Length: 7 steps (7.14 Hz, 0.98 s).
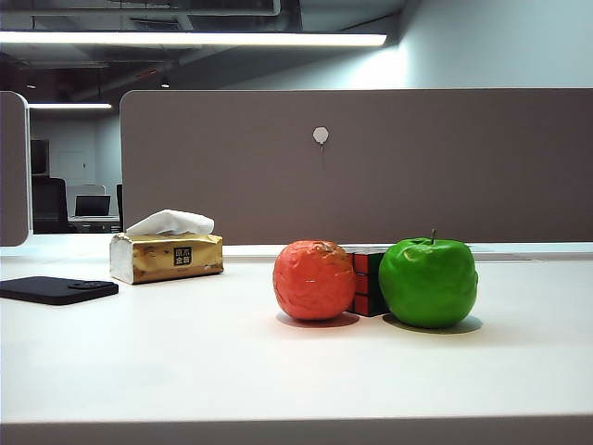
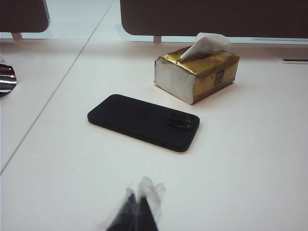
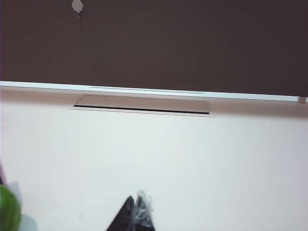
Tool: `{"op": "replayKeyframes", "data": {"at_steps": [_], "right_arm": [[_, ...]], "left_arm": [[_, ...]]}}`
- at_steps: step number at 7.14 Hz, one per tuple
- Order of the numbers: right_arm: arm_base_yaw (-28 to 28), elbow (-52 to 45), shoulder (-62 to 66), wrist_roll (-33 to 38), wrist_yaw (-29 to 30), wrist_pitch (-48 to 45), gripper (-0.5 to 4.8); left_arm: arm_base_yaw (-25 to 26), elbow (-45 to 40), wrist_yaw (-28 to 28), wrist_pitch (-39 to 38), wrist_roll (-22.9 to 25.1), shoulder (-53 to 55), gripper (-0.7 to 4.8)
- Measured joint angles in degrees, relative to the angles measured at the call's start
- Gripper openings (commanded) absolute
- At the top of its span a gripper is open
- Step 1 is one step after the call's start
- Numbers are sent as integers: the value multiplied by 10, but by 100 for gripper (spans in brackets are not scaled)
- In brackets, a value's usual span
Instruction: Move all the fruits on the tabletop near the face of the Rubik's cube that has the color most similar to each fruit.
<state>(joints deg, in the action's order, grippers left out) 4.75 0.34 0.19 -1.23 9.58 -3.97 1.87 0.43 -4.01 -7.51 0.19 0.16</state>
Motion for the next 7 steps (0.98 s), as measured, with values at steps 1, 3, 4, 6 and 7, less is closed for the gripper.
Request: {"op": "replayKeyframes", "data": {"at_steps": [1,3,4,6,7], "right_arm": [[-2,0,0,0,1,0,-1],[-12,0,0,30,-5,0,-1],[-49,0,0,37,-14,0,0],[-51,0,0,29,-35,0,0],[-51,0,0,29,-35,0,-1]], "left_arm": [[0,0,0,0,0,0,-5],[0,0,-1,0,0,0,-5],[0,0,-1,-1,0,0,-5],[0,0,-1,-1,0,0,-5],[0,0,-1,-1,0,0,-5]]}}
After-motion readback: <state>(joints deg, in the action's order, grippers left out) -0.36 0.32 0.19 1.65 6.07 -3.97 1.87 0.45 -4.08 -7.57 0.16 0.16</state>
